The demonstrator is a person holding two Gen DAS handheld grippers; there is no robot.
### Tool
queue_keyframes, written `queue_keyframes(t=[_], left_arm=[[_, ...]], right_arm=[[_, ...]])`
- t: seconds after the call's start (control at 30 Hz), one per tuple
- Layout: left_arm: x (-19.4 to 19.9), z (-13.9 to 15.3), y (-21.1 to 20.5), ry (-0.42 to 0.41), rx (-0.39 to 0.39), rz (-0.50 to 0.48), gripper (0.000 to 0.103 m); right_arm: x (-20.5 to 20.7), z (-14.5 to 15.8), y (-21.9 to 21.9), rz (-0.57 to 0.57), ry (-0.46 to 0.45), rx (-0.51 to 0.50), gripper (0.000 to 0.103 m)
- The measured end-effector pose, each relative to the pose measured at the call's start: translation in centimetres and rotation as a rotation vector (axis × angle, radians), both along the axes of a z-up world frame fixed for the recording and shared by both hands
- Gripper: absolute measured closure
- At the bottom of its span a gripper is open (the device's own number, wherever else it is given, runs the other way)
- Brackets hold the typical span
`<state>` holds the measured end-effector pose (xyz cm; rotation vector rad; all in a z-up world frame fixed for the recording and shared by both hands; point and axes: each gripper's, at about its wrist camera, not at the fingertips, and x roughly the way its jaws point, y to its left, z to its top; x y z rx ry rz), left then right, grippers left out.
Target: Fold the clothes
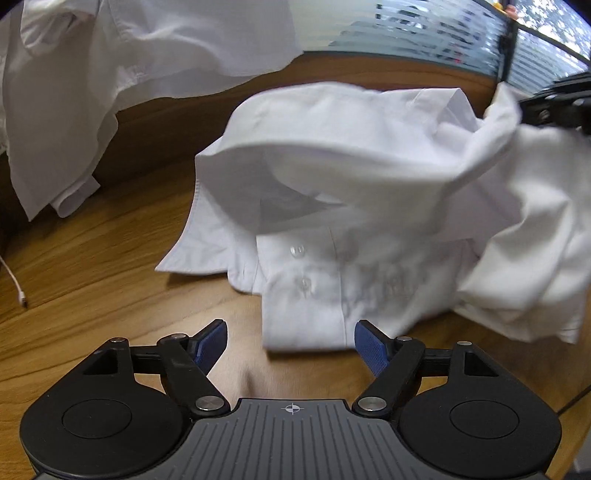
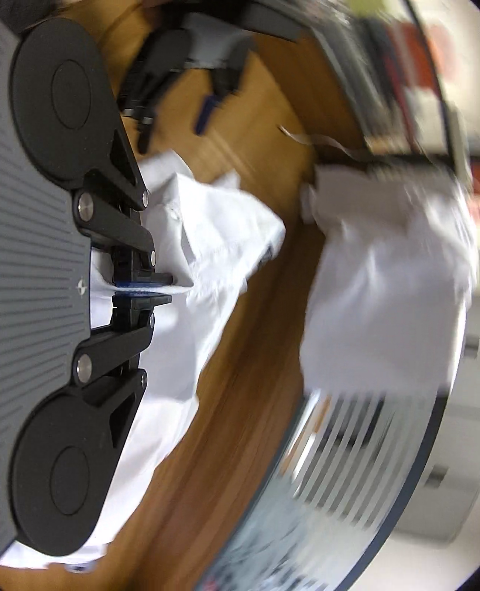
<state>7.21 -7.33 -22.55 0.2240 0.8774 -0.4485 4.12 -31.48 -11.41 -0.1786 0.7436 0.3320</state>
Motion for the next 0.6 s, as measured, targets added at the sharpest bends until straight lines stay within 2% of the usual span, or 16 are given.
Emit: queue_keyframes(t=[0.13,0.23,0.27,0.3,0.37,0.4,0.43,0.47,0.5,0.6], left_arm=[[1.9,-0.9,-0.8,0.003,0.0,0.03,0.023],[2.7,-1.8,-1.3,0.052,-0.017,0.067,0.024],[2.8,-2.1,-1.3,0.069,-0.025,0.083,0.029],[3.0,-2.4,-1.4,0.085,-0.033,0.1,0.044],[2.6,-2.4,-1.3,0.118,-0.084,0.143,0.06],[2.0,-2.1,-1.5,0.101,-0.083,0.16,0.069],[1.4,-1.8,-1.8,0.083,-0.081,0.177,0.074],[0.8,-1.5,-2.0,0.065,-0.078,0.194,0.085],[0.0,-1.0,-2.2,0.051,-0.065,0.211,0.09],[-2.8,0.4,-2.8,0.025,-0.018,0.279,0.093]], right_arm=[[1.3,0.5,-3.3,-0.1,0.0,0.053,0.1],[1.9,0.3,-5.5,-0.139,0.008,0.079,0.1],[2.1,0.2,-5.8,-0.138,0.011,0.082,0.1],[2.4,0.1,-6.2,-0.137,0.014,0.085,0.1],[2.9,0.1,-6.8,-0.131,0.018,0.088,0.1],[3.2,0.1,-7.1,-0.119,0.018,0.086,0.1],[3.5,0.1,-7.3,-0.105,0.019,0.086,0.1],[3.8,0.2,-7.5,-0.088,0.021,0.088,0.1],[4.1,0.2,-7.6,-0.071,0.023,0.091,0.1],[4.6,0.2,-8.1,-0.003,0.03,0.099,0.1]])
